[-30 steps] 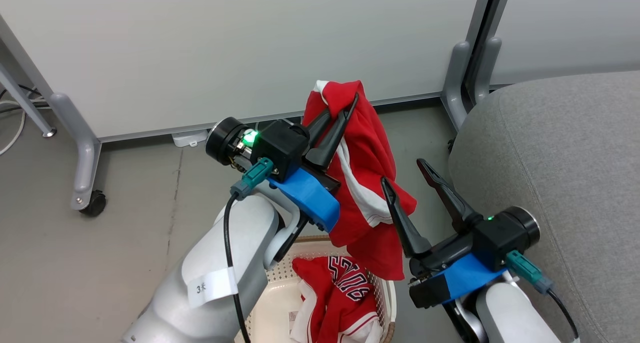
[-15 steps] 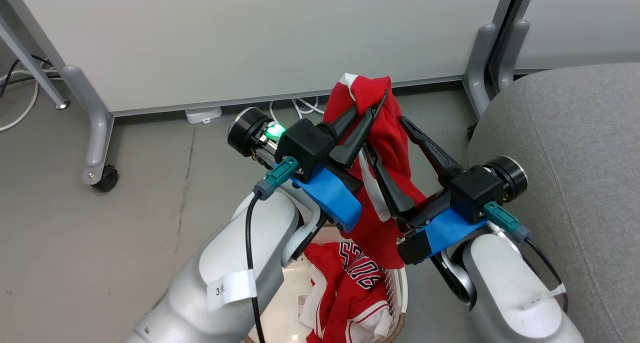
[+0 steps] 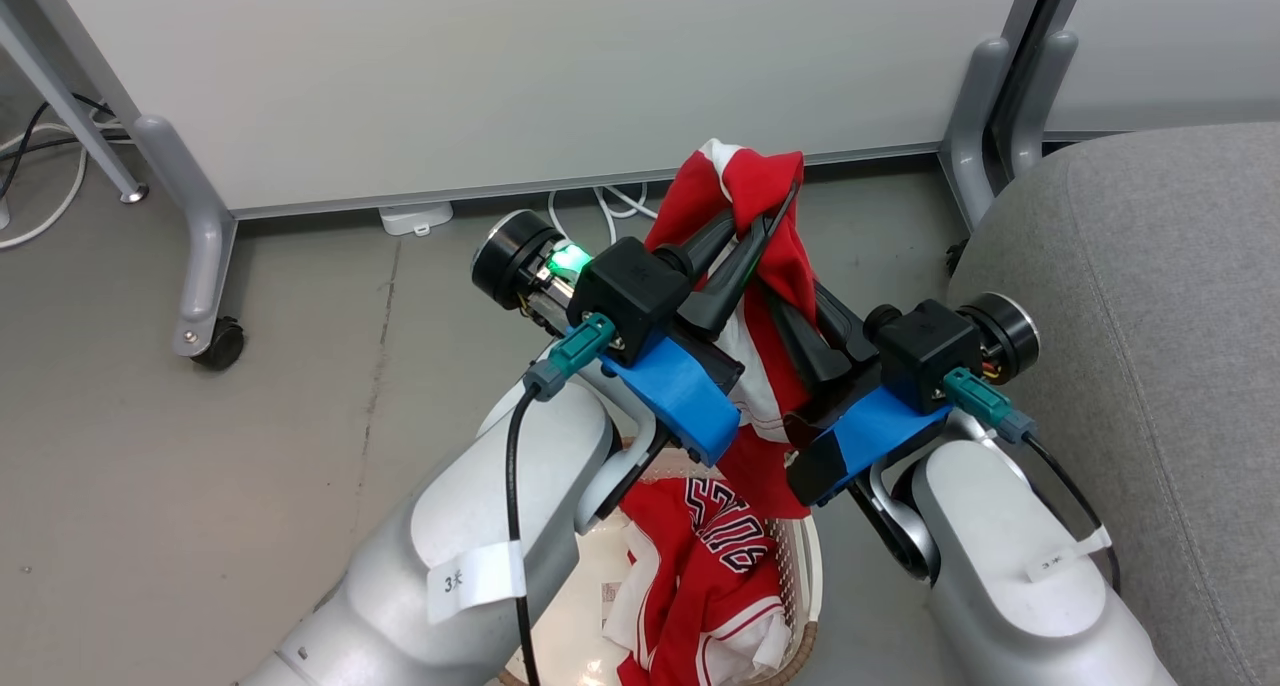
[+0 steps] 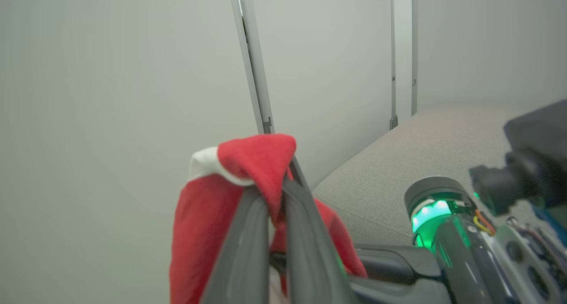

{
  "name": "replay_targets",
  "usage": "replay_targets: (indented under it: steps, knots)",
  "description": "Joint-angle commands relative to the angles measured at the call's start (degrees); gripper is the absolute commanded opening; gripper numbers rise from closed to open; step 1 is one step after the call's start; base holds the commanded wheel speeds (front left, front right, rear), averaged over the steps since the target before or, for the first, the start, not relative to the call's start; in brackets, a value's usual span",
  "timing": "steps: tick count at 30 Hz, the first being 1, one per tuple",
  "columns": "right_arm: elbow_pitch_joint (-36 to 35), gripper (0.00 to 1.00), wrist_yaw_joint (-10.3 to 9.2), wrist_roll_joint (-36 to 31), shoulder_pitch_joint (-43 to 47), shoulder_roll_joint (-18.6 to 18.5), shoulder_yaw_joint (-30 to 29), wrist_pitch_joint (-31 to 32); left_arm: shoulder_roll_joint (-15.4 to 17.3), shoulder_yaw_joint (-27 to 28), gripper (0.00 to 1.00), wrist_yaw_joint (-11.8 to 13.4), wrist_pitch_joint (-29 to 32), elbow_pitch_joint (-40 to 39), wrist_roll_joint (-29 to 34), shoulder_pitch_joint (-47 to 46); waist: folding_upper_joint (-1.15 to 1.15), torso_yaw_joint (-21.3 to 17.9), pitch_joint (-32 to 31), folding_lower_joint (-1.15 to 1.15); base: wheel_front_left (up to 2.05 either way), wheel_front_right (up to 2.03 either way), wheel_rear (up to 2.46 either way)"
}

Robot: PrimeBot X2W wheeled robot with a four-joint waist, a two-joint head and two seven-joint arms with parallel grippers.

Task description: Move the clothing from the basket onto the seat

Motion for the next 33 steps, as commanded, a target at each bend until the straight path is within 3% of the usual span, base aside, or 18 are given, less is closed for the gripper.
replay_targets:
  steps: [1, 14, 15, 16, 33]
  knots:
    - [0.3, 0.00, 0.03, 0.3, -1.2, 0.2, 0.2, -0.2, -0.1, -0.1, 0.00, 0.4, -0.2, 0.1, -0.4, -0.9, 0.00, -0.1, 0.0, 0.00, 0.00, 0.00, 0.00]
    - [-0.1, 0.00, 0.03, 0.2, -0.9, 0.4, 0.4, -0.2, -0.2, -0.5, 0.00, 0.5, -0.4, 0.9, -1.0, -1.1, 0.00, -0.2, 0.0, 0.00, 0.00, 0.00, 0.00]
    - [-0.1, 0.00, 0.03, 0.3, -0.9, 0.4, 0.3, -0.2, -0.2, -0.5, 0.45, 0.7, -0.5, 1.0, -1.0, -1.2, 0.00, -0.2, 0.0, 0.00, 0.00, 0.00, 0.00]
    - [-0.2, 0.00, 0.03, 0.3, -0.9, 0.4, 0.3, -0.2, -0.2, -0.4, 1.00, 0.8, -0.5, 1.1, -1.0, -1.2, 0.00, -0.2, 0.1, 0.00, 0.00, 0.00, 0.00]
    - [-1.4, 0.00, 0.03, 1.1, -0.3, 0.5, -1.8, -0.2, -0.2, -1.3, 1.00, 1.0, -0.5, 1.9, -1.2, -1.4, 0.00, -0.8, 1.6, 0.00, 0.00, 0.00, 0.00]
